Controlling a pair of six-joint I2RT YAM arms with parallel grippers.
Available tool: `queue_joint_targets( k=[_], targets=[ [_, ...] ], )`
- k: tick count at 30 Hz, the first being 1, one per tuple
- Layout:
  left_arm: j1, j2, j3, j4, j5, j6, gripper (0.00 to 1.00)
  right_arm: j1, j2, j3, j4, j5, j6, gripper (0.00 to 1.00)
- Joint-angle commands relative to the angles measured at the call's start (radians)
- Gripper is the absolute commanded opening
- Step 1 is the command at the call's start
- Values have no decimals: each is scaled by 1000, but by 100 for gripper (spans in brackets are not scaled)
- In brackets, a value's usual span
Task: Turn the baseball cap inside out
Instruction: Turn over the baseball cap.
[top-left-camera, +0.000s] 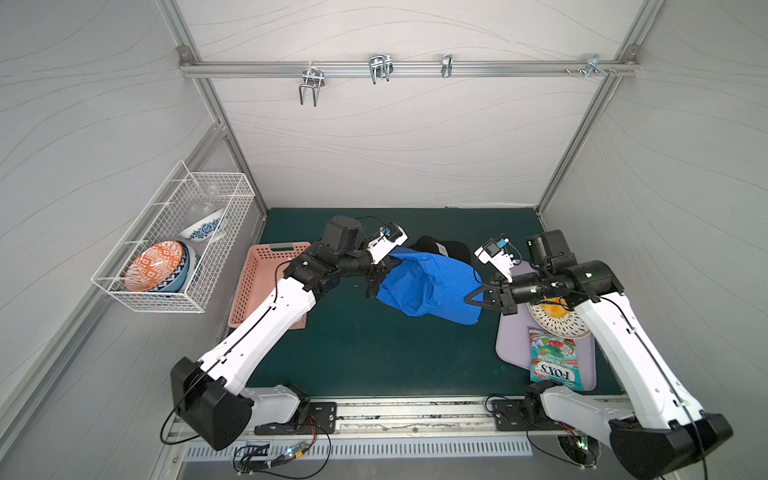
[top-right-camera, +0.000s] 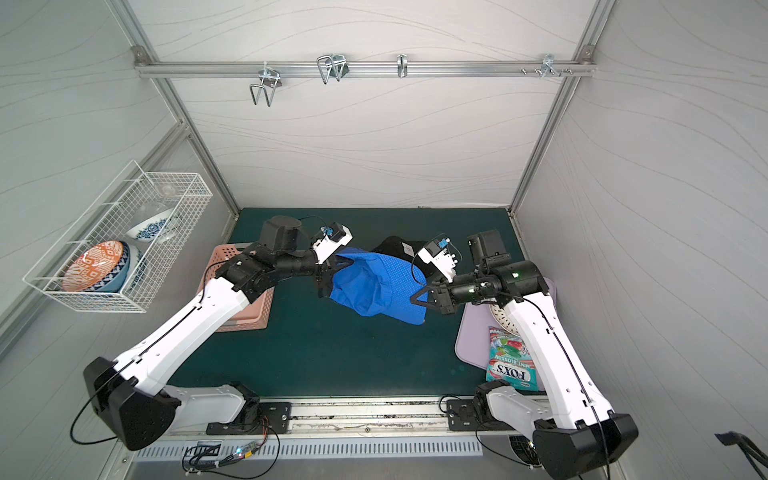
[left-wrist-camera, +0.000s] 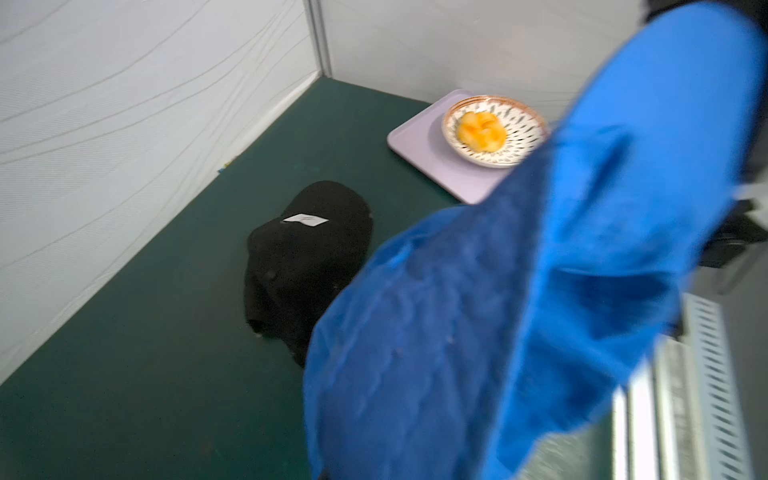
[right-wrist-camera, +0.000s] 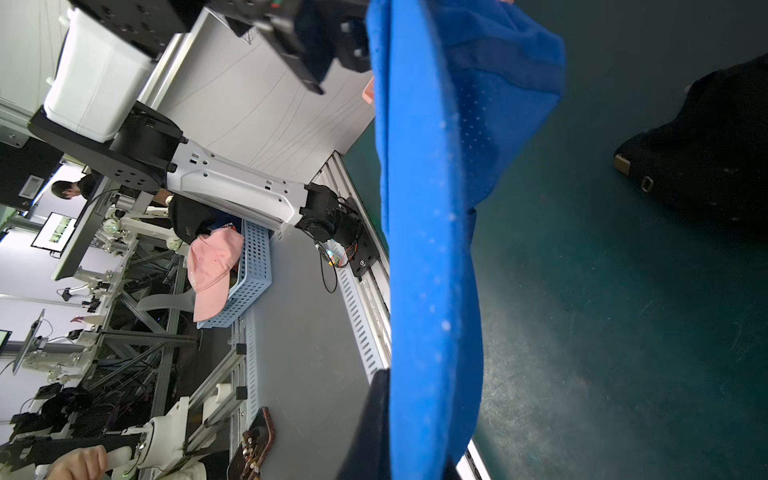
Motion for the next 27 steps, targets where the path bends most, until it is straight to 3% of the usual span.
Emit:
queue_joint_targets(
  k=[1, 6, 13, 16, 22, 25, 27],
  targets=[
    [30, -52, 62, -350, 215, -75, 0, -45, 26, 36, -26, 32, -119, 0],
    [29, -67, 70, -456, 537, -179, 0, -78, 92, 35, 54, 4, -209, 0],
    [26, -65, 89, -422, 892, -252, 0, -85, 222, 141, -68, -116, -351, 0],
    [26, -69, 54, -307, 1041, -349, 7, -80, 214, 136, -75, -142, -356, 0],
    [40, -116, -48, 170, 1043, -677, 24, -69, 149, 76, -89, -211, -355, 0],
    [83, -104, -33, 177, 1061, -642, 30, -62, 107, 49, -116, -247, -365, 0],
    [124, -97, -17, 136, 1008, -594, 38, -61, 77, 31, -103, -259, -339, 0]
  ],
)
